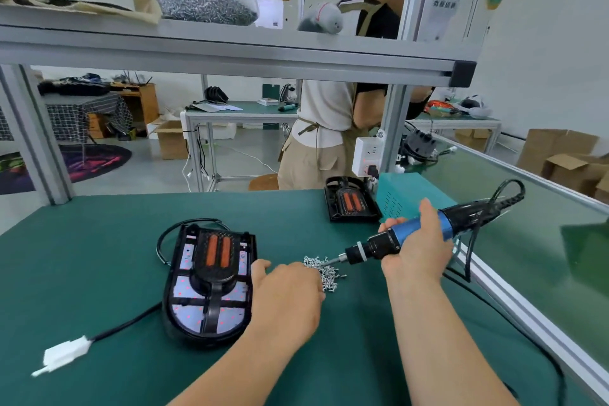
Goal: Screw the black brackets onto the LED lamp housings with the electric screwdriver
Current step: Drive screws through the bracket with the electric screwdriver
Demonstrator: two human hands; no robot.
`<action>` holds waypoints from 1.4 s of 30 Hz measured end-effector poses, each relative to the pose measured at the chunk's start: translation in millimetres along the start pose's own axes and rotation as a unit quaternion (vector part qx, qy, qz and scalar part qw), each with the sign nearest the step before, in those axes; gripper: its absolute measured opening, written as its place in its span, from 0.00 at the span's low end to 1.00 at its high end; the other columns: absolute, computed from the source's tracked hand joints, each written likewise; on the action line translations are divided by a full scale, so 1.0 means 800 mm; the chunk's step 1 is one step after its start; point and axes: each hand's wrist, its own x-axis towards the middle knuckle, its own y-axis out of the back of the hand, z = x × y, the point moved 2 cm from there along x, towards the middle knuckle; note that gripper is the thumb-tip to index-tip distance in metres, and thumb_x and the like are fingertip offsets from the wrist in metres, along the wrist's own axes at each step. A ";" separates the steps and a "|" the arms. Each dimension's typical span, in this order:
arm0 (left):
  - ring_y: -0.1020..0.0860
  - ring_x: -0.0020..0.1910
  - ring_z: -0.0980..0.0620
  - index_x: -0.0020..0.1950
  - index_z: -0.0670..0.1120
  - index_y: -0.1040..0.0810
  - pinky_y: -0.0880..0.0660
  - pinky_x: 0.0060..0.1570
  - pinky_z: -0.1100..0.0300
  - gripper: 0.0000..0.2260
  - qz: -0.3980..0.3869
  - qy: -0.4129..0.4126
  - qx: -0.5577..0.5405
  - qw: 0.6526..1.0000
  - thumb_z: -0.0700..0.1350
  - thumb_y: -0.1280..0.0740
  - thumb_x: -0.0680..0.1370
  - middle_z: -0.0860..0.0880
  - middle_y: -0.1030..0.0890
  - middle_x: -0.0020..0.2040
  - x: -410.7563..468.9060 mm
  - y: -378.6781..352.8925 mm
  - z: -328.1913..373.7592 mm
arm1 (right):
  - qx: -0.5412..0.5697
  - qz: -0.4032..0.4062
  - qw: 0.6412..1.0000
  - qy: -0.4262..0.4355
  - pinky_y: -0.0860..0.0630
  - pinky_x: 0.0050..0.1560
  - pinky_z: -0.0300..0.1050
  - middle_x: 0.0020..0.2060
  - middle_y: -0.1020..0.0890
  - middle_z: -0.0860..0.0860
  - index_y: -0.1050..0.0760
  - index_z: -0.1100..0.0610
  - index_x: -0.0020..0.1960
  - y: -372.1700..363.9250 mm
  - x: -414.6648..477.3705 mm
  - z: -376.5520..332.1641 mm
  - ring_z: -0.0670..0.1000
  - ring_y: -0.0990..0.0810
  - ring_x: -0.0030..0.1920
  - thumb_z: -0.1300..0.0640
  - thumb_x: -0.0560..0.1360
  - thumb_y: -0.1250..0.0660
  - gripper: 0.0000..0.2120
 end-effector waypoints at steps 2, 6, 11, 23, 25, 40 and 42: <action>0.21 0.51 0.49 0.47 0.51 0.22 0.50 0.58 0.51 0.04 0.007 -0.002 0.016 1.000 0.46 0.37 0.78 0.52 0.20 0.46 0.001 -0.003 0.003 | 0.006 -0.002 1.000 0.001 0.23 0.32 0.45 0.28 0.26 0.52 0.30 0.54 0.50 0.000 -0.001 0.002 0.51 0.26 0.25 0.56 0.75 0.27 0.11; 0.22 0.50 0.49 0.46 0.52 0.26 0.47 0.48 0.52 0.08 0.028 -0.016 0.025 0.999 0.39 0.39 0.76 0.53 0.22 0.47 -0.002 -0.001 0.003 | 0.009 -0.012 1.000 -0.006 0.23 0.32 0.45 0.27 0.26 0.52 0.30 0.54 0.50 0.000 -0.004 0.007 0.51 0.26 0.25 0.56 0.75 0.28 0.11; 0.22 0.36 0.54 0.41 0.49 0.24 0.24 0.41 0.57 0.08 0.076 0.057 -0.384 0.918 0.41 0.34 0.80 0.54 0.20 0.35 0.001 0.034 -0.029 | 0.052 -0.032 0.998 -0.029 0.23 0.32 0.44 0.28 0.26 0.52 0.29 0.56 0.51 -0.004 -0.008 0.009 0.51 0.25 0.25 0.56 0.75 0.28 0.11; 0.20 0.31 0.60 0.49 0.39 0.20 0.22 0.34 0.69 0.08 0.037 0.171 -0.804 0.568 0.32 0.38 0.80 0.51 0.18 0.32 -0.001 0.038 -0.047 | 0.124 -0.098 0.985 -0.072 0.23 0.32 0.43 0.26 0.25 0.51 0.30 0.55 0.48 -0.027 -0.037 0.015 0.51 0.26 0.26 0.52 0.76 0.29 0.11; 0.20 0.32 0.60 0.51 0.41 0.20 0.22 0.35 0.70 0.09 0.040 0.159 -0.795 0.584 0.31 0.38 0.80 0.51 0.19 0.33 -0.002 0.036 -0.047 | 0.128 -0.102 0.984 -0.070 0.23 0.32 0.43 0.26 0.26 0.51 0.31 0.55 0.47 -0.029 -0.039 0.012 0.51 0.26 0.26 0.52 0.76 0.29 0.11; 0.22 0.34 0.59 0.55 0.45 0.22 0.21 0.40 0.67 0.11 0.047 0.109 -0.740 0.662 0.31 0.37 0.80 0.51 0.22 0.36 -0.005 0.034 -0.045 | 0.119 -0.118 0.984 -0.055 0.24 0.32 0.42 0.27 0.26 0.51 0.30 0.55 0.44 -0.035 -0.048 0.006 0.50 0.27 0.25 0.52 0.76 0.30 0.11; 0.22 0.35 0.59 0.56 0.45 0.22 0.22 0.42 0.65 0.11 0.045 0.109 -0.720 0.684 0.31 0.37 0.80 0.51 0.22 0.36 -0.005 0.034 -0.047 | 0.115 -0.122 0.984 -0.051 0.24 0.32 0.42 0.27 0.26 0.51 0.31 0.56 0.46 -0.036 -0.049 0.006 0.50 0.27 0.26 0.52 0.76 0.30 0.11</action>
